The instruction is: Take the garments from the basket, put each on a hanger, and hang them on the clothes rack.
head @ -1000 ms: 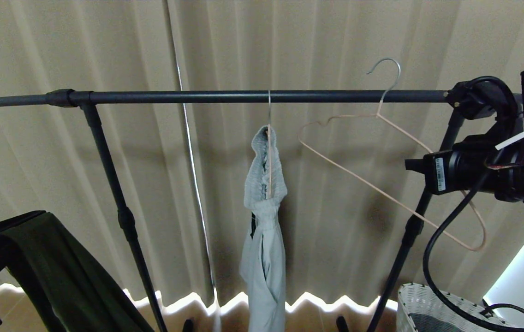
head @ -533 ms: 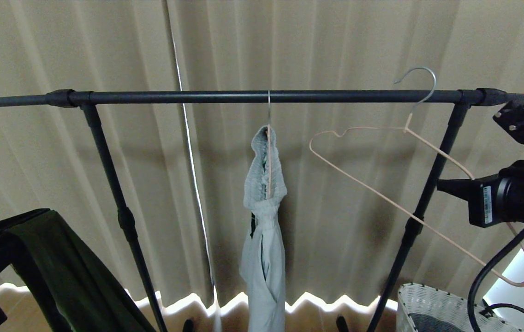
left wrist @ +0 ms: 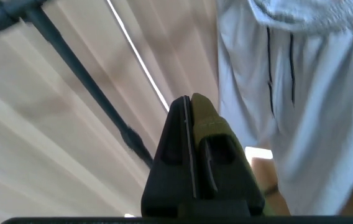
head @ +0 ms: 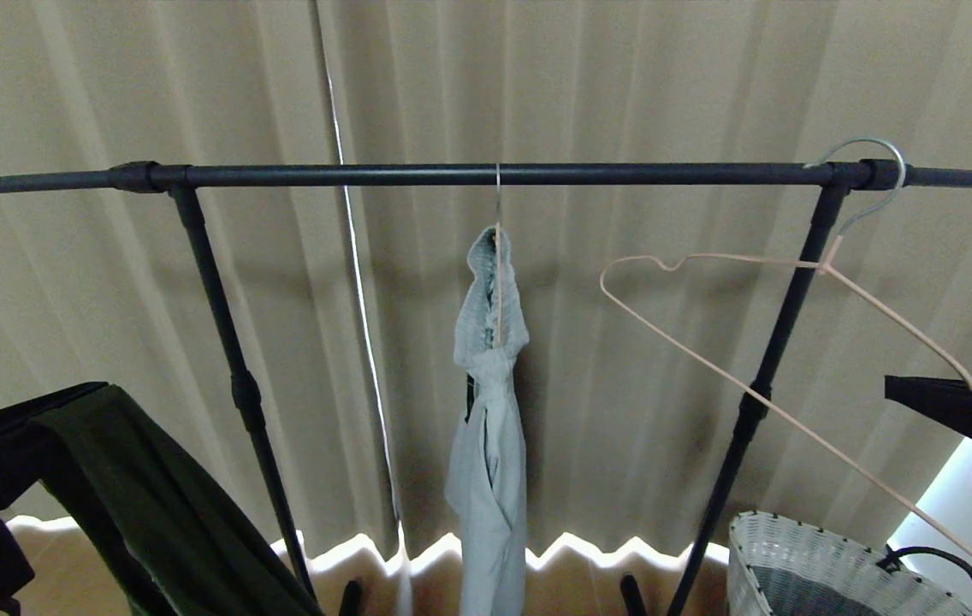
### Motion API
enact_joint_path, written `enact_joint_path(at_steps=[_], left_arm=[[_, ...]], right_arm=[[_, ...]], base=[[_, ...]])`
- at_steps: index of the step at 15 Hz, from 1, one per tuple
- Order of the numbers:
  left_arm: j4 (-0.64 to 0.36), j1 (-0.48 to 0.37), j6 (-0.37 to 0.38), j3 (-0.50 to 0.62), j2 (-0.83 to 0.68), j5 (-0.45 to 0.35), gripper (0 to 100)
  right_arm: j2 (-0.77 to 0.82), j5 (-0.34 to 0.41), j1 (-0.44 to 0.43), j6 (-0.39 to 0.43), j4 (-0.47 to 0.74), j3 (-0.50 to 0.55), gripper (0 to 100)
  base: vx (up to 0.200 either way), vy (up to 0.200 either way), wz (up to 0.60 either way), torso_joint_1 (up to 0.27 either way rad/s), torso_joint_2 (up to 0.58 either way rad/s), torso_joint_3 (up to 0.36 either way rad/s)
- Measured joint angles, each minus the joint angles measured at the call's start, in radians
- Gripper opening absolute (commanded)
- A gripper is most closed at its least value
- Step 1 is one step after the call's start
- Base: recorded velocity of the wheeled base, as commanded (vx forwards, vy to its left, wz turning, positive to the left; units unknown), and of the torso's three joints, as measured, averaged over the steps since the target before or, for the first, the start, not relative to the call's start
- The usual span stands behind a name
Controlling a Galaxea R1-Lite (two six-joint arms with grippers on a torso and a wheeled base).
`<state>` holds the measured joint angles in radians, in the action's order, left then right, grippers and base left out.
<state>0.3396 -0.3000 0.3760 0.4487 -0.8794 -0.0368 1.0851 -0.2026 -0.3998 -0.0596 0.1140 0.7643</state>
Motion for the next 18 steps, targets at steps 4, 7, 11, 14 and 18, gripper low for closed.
enact_joint_path(at_steps=[4,7,11,14,18], left_arm=[[-0.001,0.000,0.000,-0.001,-0.002,0.000,0],[0.000,-0.001,0.000,-0.002,-0.003,0.000,0],[0.001,-0.001,0.003,-0.010,-0.002,-0.001,0],[0.002,-0.001,0.001,-0.018,-0.001,-0.001,0],[-0.004,0.000,-0.003,-0.021,-0.011,0.005,0]], right_arm=[[-0.018,-0.001,0.000,0.000,-0.004,-0.031,0],[-0.023,-0.004,0.000,-0.001,-0.006,-0.057,0],[-0.024,0.000,0.000,-0.004,-0.007,-0.082,0],[-0.025,0.002,0.000,-0.005,-0.006,-0.110,0],[-0.026,0.013,0.000,-0.017,-0.012,-0.152,0]], base=[[-0.200,0.000,0.00,0.000,0.00,0.001],[-0.200,0.000,0.00,0.001,0.00,0.004],[-0.050,0.000,0.00,-0.001,0.00,0.001],[0.000,0.000,0.00,0.000,0.00,0.000],[0.000,0.000,0.00,0.000,0.00,0.000]])
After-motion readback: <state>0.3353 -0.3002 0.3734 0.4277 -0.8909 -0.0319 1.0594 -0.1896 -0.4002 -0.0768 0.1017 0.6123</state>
